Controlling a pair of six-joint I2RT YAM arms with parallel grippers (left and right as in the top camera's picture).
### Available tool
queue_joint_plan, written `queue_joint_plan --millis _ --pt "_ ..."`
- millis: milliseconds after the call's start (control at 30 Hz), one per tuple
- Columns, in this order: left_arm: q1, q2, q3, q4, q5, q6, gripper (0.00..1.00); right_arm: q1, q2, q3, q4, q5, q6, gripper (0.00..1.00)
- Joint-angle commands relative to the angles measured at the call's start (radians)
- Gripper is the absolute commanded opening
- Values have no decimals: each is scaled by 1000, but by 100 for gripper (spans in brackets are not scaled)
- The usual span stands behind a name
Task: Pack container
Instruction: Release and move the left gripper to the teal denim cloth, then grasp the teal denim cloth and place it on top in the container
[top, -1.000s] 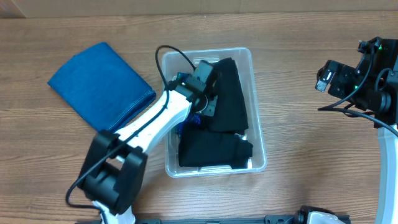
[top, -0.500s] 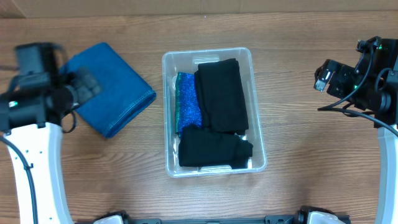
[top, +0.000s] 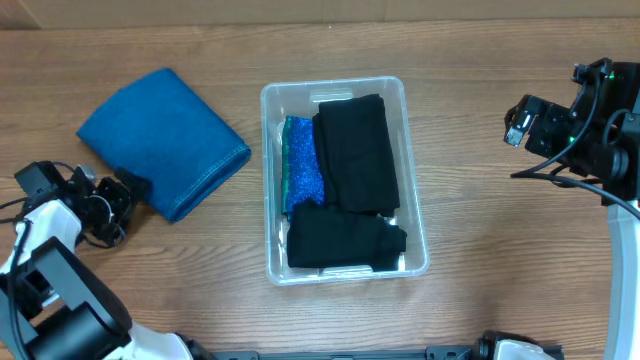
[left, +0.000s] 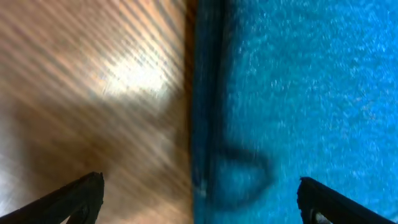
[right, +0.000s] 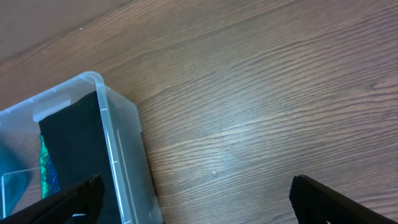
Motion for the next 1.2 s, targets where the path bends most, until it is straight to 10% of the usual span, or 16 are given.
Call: queue_joint_plan --millis 0,300,500,667,1000,1167 --pt "5 79 -3 64 30 14 100 -3 9 8 5 -3 -3 100" --pt "-156 304 -2 419 308 -215 90 -3 11 8 -9 -6 -3 100" --pt "-190 304 -2 419 405 -221 4 -3 11 8 -17 -6 -3 100" --pt "-190 204 -2 408 505 -221 4 -3 11 8 -24 -6 -3 100" --pt "-214 -622 35 400 426 -339 4 -3 11 8 -24 -10 -3 100" --pt "-477 -724 156 336 426 -385 4 -3 11 8 -25 -10 -3 100"
